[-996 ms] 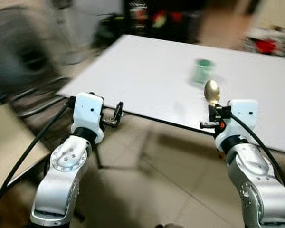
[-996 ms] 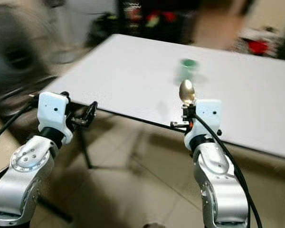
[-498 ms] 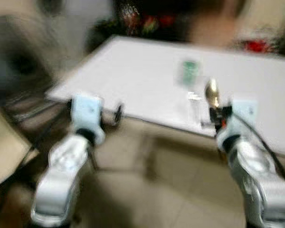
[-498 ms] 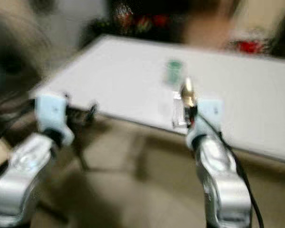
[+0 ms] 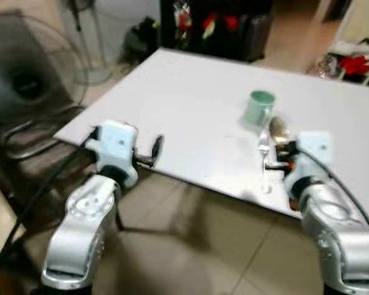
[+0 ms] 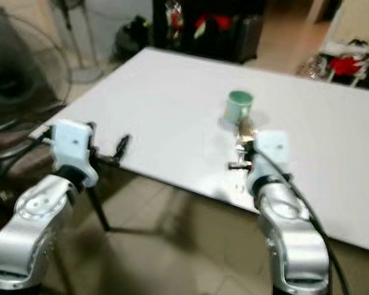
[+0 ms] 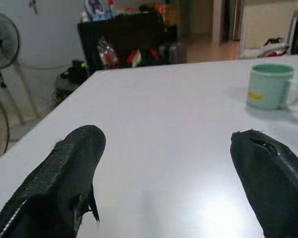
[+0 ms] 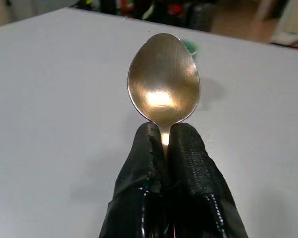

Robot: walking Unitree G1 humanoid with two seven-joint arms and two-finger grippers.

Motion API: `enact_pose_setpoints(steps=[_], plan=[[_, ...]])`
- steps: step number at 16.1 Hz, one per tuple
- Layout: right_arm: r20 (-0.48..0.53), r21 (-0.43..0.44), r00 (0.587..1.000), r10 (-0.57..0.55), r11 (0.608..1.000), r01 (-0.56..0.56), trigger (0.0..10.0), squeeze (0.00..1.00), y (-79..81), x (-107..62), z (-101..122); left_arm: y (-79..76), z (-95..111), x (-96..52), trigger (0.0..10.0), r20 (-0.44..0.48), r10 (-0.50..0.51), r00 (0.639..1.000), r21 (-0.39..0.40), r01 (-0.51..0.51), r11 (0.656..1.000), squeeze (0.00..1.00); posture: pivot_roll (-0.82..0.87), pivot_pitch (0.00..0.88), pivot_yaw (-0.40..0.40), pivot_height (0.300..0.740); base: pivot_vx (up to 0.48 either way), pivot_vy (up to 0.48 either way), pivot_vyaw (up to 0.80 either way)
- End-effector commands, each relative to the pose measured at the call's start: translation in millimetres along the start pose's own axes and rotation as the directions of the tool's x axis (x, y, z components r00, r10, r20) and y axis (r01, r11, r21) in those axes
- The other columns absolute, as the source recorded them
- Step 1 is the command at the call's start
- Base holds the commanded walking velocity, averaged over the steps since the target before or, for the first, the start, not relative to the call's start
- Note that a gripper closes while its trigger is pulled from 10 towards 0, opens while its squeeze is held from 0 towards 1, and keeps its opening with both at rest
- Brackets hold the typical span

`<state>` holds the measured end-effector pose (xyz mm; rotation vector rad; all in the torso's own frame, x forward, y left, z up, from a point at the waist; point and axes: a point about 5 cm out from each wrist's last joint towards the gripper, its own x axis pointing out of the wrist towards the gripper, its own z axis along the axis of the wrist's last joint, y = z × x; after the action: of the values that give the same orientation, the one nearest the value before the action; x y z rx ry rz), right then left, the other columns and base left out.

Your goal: Setting the table

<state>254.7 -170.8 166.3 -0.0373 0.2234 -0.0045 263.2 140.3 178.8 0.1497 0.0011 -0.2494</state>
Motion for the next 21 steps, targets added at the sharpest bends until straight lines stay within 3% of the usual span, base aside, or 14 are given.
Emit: enact_pose_setpoints(steps=[1,11,15,17,20,21], plan=[[0.01,0.014,0.999,0.036,0.999,-0.036,10.0,0.0,9.2,0.2,5,8.4,3,-1.6,10.0,0.015,0.027,1.0,0.017,-0.027,0.999,0.0,-0.14,0.0,0.005,0.74,0.345,0.0,0.0],[0.036,0.019,0.999,0.002,1.0,-0.003,10.0,0.0,7.9,-2.9,8,3.4,2,3.0,10.0,0.014,0.001,1.0,0.006,-0.001,1.0,0.0,-0.15,0.008,0.021,0.74,0.332,0.0,0.0],[0.038,0.026,0.999,-0.005,1.0,0.004,10.0,0.0,7.3,-3.3,8,3.5,0,4.2,10.0,0.006,0.013,1.0,0.019,-0.013,1.0,0.0,-0.15,0.011,0.021,0.74,0.0,0.0,0.0],[0.034,0.038,0.999,-0.006,0.999,0.004,10.0,0.0,7.5,-3.3,7,4.4,-1,5.1,10.0,0.0,0.013,1.0,0.017,-0.013,1.0,0.0,-0.15,0.015,0.022,0.74,0.0,0.48,-0.77],[0.038,0.041,0.999,-0.01,0.999,0.008,10.0,0.0,7.9,-3.3,8,4.1,0,8.8,10.0,-0.002,0.019,1.0,0.087,-0.019,0.996,0.0,-0.15,0.017,0.027,0.74,0.0,-0.16,-0.53],[0.039,0.041,0.999,-0.015,0.999,0.014,10.0,0.0,7.2,-3.4,8,4.2,-2,9.5,10.0,-0.008,0.03,1.0,0.065,-0.03,0.997,0.0,-0.15,0.017,0.03,0.74,0.0,-0.48,0.0]])
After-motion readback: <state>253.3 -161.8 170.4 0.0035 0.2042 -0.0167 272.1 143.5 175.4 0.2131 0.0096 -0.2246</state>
